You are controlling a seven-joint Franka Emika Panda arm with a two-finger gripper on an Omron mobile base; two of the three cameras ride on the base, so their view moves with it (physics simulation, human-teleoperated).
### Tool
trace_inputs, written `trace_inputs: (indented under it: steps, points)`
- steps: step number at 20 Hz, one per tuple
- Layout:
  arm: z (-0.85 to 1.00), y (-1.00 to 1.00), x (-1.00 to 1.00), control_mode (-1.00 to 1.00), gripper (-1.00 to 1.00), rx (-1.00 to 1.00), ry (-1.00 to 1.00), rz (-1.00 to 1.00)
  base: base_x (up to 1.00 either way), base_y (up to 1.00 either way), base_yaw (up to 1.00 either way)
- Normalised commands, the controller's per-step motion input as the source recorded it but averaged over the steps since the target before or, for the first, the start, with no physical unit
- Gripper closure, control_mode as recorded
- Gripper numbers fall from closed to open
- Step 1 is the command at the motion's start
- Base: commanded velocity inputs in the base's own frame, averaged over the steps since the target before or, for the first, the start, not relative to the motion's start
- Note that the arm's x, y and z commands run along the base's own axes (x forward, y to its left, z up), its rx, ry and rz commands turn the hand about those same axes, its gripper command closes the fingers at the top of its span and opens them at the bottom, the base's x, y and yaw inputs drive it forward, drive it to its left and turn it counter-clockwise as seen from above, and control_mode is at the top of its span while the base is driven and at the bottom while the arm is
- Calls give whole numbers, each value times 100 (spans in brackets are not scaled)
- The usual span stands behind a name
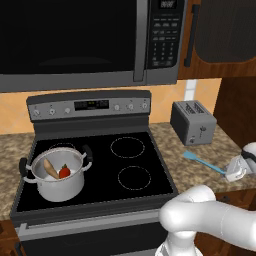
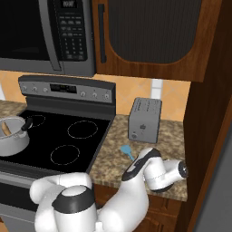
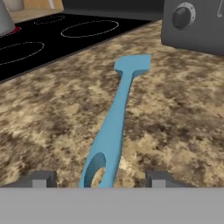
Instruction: Put the sweet potato and tomato in the pot. Retrieve the spatula and lightly stir the vegetables in the pot.
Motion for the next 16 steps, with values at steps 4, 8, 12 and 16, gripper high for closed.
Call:
trace_inputs:
  steps: [4, 8, 12, 16]
  points:
    - [-22, 4, 4, -100, -100, 0, 0, 1, 0, 0, 0]
    - [-27, 52, -3, -100, -100, -7, -2, 1, 0, 0, 0]
    - [-9, 50, -1, -100, -100, -8, -6, 0, 0, 0, 0]
    - [-1, 14, 4, -100, -100, -1, -2, 0, 0, 0, 0]
